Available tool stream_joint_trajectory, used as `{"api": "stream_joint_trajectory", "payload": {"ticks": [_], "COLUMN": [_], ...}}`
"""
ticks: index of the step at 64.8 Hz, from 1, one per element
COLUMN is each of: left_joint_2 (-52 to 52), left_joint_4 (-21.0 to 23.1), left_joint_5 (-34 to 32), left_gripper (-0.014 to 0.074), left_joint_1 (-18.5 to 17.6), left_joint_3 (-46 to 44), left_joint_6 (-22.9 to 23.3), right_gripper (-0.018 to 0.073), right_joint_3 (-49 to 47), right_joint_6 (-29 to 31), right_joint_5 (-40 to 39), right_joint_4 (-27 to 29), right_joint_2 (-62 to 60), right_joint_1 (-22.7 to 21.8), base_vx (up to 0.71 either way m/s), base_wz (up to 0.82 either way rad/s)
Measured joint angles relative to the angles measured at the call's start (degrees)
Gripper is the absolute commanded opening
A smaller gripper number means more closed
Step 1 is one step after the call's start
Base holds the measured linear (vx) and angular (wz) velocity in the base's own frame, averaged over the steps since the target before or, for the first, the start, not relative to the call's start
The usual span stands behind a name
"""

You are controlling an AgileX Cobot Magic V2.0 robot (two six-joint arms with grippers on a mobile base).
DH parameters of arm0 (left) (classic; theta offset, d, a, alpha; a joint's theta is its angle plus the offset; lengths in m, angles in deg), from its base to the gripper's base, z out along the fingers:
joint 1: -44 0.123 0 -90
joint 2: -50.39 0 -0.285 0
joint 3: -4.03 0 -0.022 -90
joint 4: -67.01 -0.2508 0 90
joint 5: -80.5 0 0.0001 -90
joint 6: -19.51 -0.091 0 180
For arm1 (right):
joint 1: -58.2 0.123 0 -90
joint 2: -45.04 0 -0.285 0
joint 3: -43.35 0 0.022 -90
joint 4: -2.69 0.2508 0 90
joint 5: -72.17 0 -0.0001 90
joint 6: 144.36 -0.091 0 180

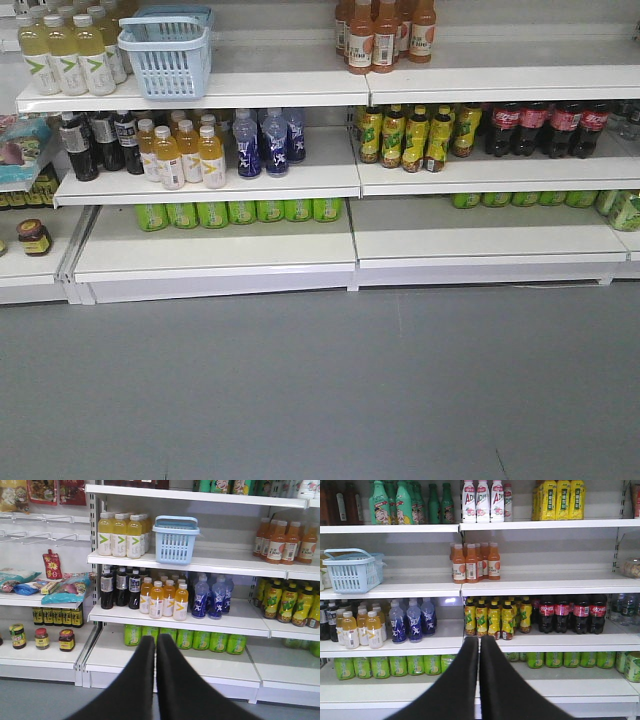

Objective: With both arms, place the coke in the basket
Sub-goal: 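Drive the base toward the shelf holding the light-blue basket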

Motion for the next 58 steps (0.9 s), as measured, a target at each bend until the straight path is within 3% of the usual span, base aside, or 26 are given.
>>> {"api": "stream_joint_trajectory", "payload": {"ticks": [58], "left_joint_2": [0.00], "left_joint_4": [0.00], "left_joint_5": [0.00], "left_gripper": [-0.0006], "left_joint_1": [0.00], "left_joint_3": [0.00], "left_joint_6": [0.00], "right_gripper": [-0.0005], "right_joint_3": [0.00], "right_joint_6": [0.00], "right_joint_5": [0.00], "right_joint_4": [0.00], "right_joint_2": [0.00], "right_joint_1": [0.00], "base_vx": [0.00], "base_wz": [0.00]}}
